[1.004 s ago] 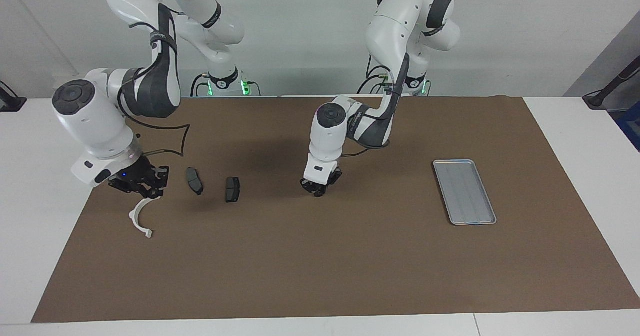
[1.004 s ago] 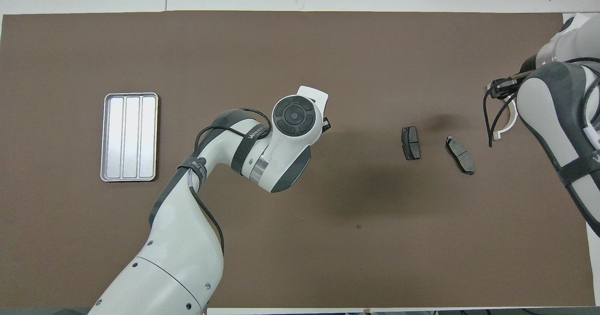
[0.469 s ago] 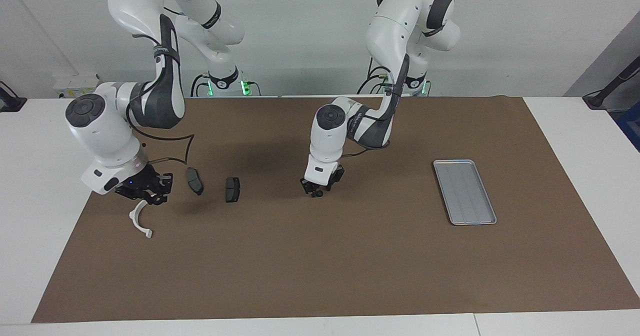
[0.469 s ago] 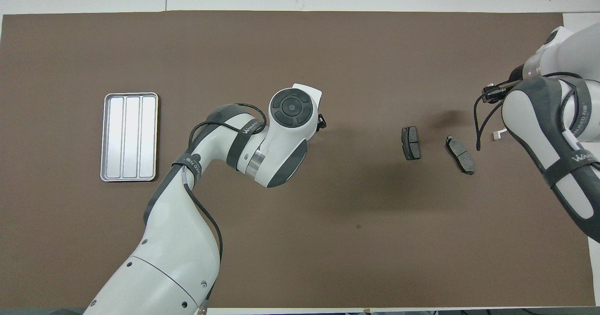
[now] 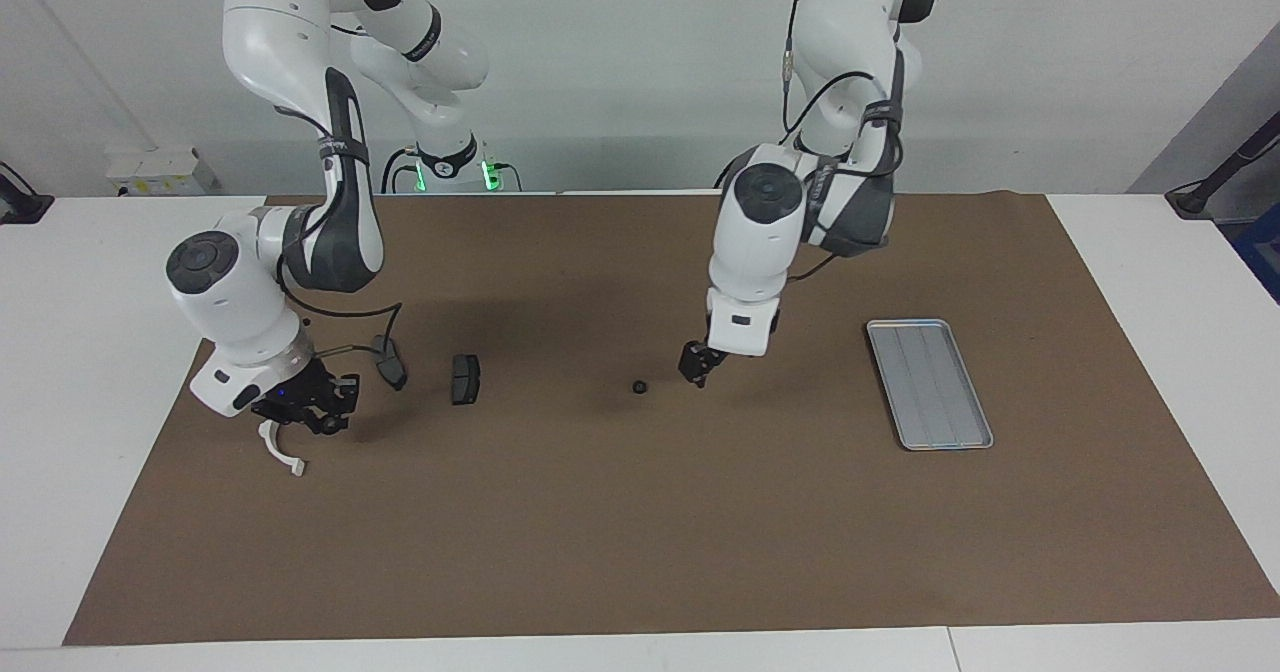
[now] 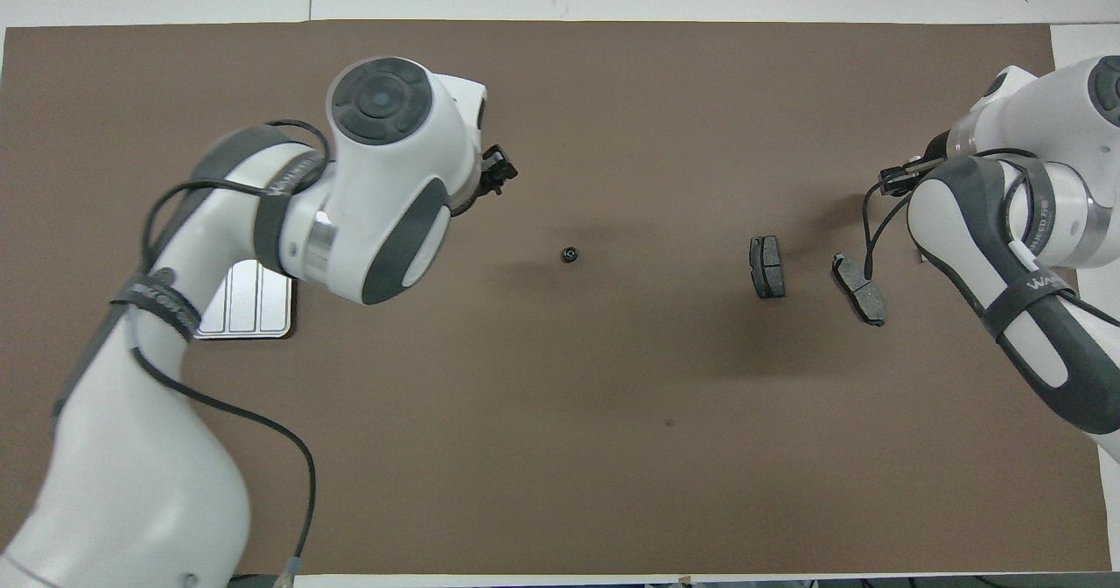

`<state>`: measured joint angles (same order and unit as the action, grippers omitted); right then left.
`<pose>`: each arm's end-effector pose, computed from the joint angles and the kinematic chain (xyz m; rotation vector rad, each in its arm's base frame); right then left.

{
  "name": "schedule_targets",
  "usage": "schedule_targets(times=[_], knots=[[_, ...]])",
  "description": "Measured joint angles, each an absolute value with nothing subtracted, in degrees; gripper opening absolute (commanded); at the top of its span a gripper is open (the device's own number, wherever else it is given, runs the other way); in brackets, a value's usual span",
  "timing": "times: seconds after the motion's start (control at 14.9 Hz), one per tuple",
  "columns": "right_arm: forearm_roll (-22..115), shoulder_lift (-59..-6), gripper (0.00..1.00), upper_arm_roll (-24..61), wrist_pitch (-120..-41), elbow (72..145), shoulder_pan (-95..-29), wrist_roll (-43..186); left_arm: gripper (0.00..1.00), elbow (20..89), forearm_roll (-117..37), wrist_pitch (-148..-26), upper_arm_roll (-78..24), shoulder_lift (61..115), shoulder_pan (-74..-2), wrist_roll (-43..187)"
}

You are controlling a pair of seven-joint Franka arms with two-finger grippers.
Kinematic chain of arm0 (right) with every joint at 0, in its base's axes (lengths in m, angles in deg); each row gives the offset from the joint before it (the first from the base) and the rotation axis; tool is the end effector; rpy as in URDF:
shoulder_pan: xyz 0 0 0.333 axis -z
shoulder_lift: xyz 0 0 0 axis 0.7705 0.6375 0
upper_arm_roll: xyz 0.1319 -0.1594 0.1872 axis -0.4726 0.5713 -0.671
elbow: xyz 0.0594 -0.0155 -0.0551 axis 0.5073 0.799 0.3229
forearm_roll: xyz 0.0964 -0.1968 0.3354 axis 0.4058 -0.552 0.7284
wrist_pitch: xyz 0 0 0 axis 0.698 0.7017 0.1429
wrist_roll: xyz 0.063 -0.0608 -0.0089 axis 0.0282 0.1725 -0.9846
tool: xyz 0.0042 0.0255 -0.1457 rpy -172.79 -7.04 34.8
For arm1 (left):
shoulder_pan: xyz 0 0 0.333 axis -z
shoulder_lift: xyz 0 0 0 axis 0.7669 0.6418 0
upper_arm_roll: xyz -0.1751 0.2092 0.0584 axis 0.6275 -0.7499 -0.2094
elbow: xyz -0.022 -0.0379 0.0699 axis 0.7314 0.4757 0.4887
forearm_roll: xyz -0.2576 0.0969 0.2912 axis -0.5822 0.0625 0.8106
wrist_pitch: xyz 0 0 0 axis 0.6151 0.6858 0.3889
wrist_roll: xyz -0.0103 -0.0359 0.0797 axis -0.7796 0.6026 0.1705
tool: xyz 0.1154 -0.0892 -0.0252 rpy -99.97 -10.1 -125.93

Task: Place bearing gear from tray to pile
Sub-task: 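Withdraw the left gripper to rest while the right gripper moves toward center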

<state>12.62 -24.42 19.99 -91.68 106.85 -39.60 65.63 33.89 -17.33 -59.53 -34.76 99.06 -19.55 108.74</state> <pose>0.6485 -0.0625 0.2566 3.1087 0.2883 0.0915 0.5954 -0.2973 0.3650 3.0361 0.7281 0.0146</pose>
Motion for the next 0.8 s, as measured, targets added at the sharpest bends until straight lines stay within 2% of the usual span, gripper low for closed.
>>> schedule_targets(times=[0.27, 0.6, 0.8], knots=[[12.6, -22.7, 0.04, 19.8, -94.2, 107.5, -39.6, 65.6, 1.00, 34.4, -17.3, -49.4, -34.9, 91.5, -30.6, 93.0], [12.6, -21.6, 0.04, 19.8, -94.9, 107.8, -39.6, 65.6, 1.00, 34.6, -17.4, -41.7, -34.9, 86.2, -36.7, 83.6], [12.6, -21.3, 0.04, 19.8, -94.9, 107.8, -39.6, 65.6, 1.00, 35.4, -17.4, -37.2, -34.9, 81.2, -40.8, 78.3]])
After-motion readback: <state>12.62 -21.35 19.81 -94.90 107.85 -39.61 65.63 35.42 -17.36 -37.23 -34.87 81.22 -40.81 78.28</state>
